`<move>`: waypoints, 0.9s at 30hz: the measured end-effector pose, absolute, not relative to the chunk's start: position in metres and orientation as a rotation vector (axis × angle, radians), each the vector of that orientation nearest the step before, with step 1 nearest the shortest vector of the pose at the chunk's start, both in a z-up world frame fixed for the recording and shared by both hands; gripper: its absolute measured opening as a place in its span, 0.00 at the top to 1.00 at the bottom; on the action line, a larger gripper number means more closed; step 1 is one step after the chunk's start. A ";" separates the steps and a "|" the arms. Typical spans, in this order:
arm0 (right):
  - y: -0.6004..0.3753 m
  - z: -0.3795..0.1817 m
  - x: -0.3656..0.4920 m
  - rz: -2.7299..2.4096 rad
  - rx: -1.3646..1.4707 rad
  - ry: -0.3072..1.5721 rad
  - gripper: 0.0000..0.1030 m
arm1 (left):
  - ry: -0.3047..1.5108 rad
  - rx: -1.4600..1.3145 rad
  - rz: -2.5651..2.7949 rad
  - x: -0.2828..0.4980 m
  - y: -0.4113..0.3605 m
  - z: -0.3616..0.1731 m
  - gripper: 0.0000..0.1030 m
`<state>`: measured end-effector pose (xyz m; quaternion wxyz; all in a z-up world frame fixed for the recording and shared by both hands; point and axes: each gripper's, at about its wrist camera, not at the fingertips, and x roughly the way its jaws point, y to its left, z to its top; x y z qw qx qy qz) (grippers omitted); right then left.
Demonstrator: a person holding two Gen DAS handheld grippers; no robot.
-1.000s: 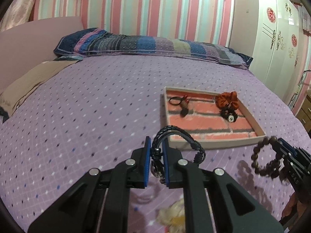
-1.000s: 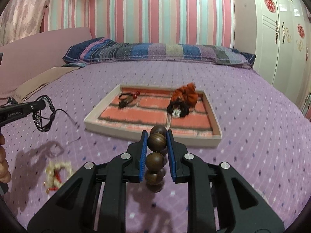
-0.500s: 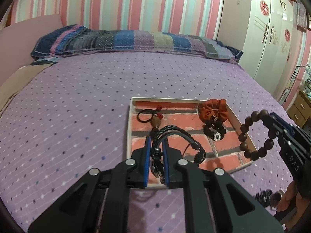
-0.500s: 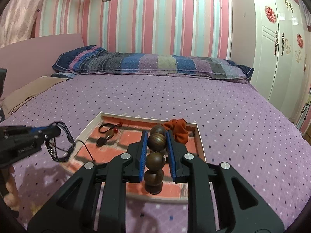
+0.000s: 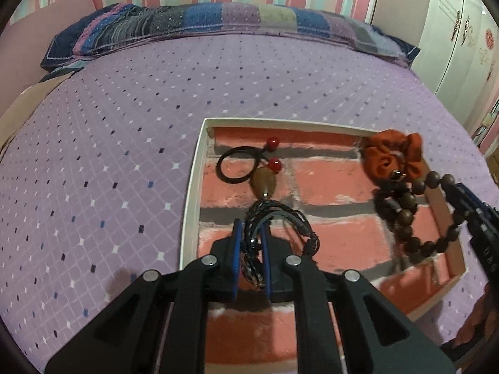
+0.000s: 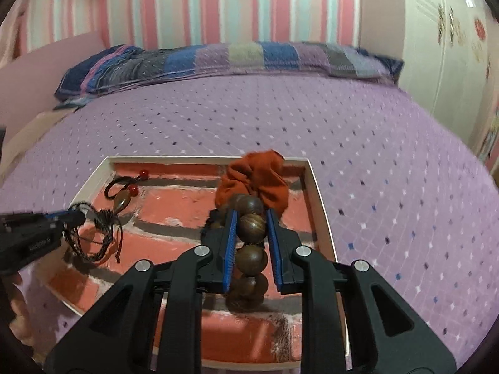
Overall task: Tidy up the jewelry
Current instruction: 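Carry the braided bracelet and the bead bracelet over the tray with both tools, then open both tools to release the two bracelets into the tray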
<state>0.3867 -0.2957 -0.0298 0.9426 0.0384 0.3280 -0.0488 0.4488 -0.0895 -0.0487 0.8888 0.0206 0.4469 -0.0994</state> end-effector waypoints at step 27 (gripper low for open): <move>-0.315 -0.073 0.428 -0.133 0.125 0.923 0.54 | 1.070 0.077 -0.177 0.479 -0.087 -0.068 0.79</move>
